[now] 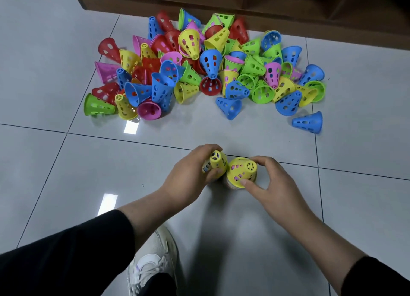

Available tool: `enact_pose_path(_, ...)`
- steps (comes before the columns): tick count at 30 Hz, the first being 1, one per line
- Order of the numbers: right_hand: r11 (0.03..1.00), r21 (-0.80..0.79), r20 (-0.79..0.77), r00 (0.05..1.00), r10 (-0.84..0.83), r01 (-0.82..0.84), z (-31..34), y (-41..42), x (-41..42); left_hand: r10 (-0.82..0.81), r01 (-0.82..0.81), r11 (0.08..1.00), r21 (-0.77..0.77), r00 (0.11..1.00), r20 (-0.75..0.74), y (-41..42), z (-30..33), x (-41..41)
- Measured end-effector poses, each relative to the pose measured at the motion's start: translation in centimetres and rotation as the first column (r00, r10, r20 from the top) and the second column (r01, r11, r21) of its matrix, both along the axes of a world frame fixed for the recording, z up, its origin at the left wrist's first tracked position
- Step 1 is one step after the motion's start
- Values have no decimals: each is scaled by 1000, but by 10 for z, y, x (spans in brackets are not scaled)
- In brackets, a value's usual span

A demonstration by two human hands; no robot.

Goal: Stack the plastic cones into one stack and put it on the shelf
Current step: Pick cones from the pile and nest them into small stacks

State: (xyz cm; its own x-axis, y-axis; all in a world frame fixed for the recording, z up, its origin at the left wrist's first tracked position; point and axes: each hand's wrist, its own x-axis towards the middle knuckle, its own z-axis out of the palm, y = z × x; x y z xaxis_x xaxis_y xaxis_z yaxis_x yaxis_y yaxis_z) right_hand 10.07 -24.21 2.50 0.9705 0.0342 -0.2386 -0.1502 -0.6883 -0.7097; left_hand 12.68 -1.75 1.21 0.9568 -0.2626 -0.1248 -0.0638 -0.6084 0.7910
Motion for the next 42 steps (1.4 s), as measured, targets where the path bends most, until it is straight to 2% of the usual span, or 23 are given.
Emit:
enact_pose_path(3,999,24,-38,999,33,-32,1,-2,4,-11,11,1000,8,999,36,-1,-2,2)
enact_pose_path(5,995,72,1,998,70,-70,3,-4,7,-33,33,999,0,998,44,2,-4,2)
enact_pose_path(8,992,127,65,998,-21,13,5,-6,25,-44,46,996,-73,999,29,16,-4,3)
enact_pose_path(11,997,33,95,993,-71,68,0,-5,65,235,-229,970,-77,969,76,37,-12,23)
enact_pose_path(13,998,-67,111,994,-9,16,-4,0,94,384,-390,921,23,915,119,54,-20,53)
enact_pose_path(15,987,-154,100,993,69,-54,-8,10,125,405,-429,892,142,899,168,74,-26,89)
enact_pose_path(20,893,-372,-29,964,264,-255,-29,40,197,240,-367,805,466,920,311,114,-31,177)
enact_pose_path(23,788,-518,-89,937,338,-333,-45,51,220,76,-291,679,674,941,330,118,-34,197)
enact_pose_path(26,699,-640,-81,933,350,-317,-56,59,231,-7,-267,604,750,940,340,114,-40,201)
enact_pose_path(30,678,-664,-156,945,286,-315,-70,59,231,-43,-293,621,727,913,405,110,-42,202)
enact_pose_path(32,732,-613,-184,955,232,-296,-76,55,229,-66,-307,684,662,877,475,109,-39,198)
enact_pose_path(35,877,-432,-199,971,134,-210,-80,47,224,-40,-245,850,467,854,519,100,-31,185)
enact_pose_path(37,953,-272,-176,981,85,-132,-79,42,219,32,-172,939,299,907,421,89,-27,176)
enact_pose_path(39,988,-145,-119,992,43,-60,-76,36,211,72,-125,975,182,959,273,75,-27,169)
enact_pose_path(42,989,-147,-7,999,-32,31,-73,24,199,35,-39,994,104,998,46,62,-28,167)
